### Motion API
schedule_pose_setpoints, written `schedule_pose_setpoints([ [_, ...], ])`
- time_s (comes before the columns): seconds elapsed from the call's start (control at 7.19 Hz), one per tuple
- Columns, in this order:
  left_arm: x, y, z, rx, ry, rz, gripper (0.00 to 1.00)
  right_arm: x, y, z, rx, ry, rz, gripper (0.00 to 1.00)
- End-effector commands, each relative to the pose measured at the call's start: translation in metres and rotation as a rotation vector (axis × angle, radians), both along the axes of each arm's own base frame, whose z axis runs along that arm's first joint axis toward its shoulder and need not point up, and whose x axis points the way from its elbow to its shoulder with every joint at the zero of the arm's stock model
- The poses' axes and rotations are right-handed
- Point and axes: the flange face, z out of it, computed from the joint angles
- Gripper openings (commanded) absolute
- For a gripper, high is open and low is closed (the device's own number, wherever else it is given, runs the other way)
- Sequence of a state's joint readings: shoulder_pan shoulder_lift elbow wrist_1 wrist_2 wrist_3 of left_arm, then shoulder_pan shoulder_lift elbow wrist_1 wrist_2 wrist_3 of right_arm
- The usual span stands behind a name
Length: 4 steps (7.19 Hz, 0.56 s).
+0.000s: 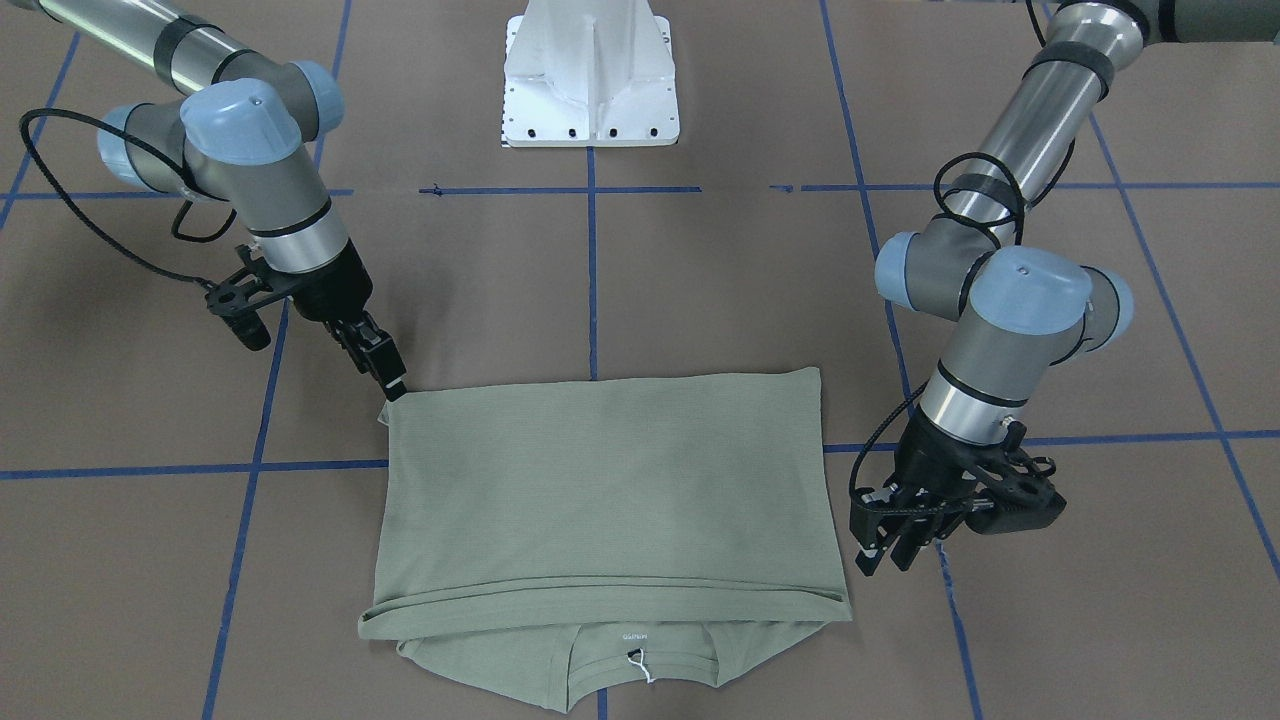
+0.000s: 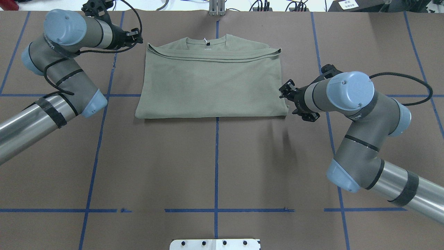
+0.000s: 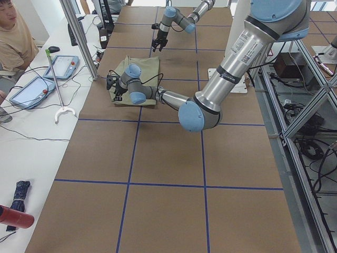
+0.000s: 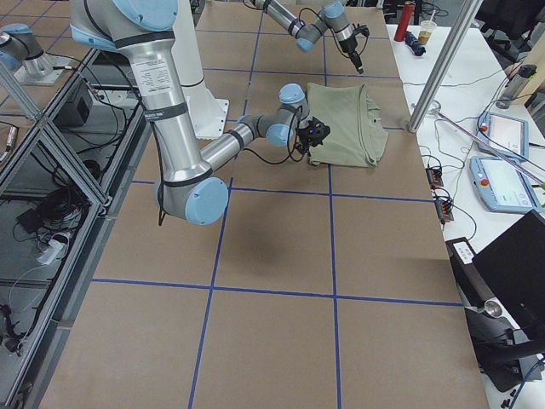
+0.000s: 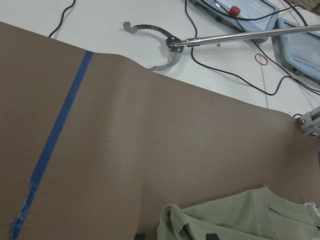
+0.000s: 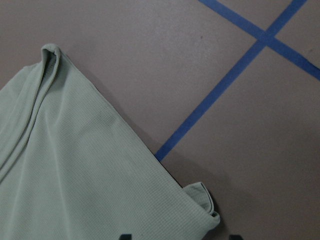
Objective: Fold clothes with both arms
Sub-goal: 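Move the right gripper down to the folded shirt's corner nearest it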
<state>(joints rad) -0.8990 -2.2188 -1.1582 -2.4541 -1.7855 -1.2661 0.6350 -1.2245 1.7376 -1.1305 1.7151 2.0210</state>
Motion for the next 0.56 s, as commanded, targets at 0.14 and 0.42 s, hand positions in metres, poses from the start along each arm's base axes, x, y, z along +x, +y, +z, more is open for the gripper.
schedule_pose_setpoints([
  [0.14, 0.000, 0.000, 0.002, 0.003, -0.007, 0.004, 0.50, -0.026, -0.002, 0.027, -0.027, 0.054, 0.020, 0.66],
  [0.42, 0.000, 0.001, 0.003, 0.000, -0.010, 0.004, 0.50, -0.030, -0.005, 0.029, -0.026, 0.065, 0.030, 0.66],
])
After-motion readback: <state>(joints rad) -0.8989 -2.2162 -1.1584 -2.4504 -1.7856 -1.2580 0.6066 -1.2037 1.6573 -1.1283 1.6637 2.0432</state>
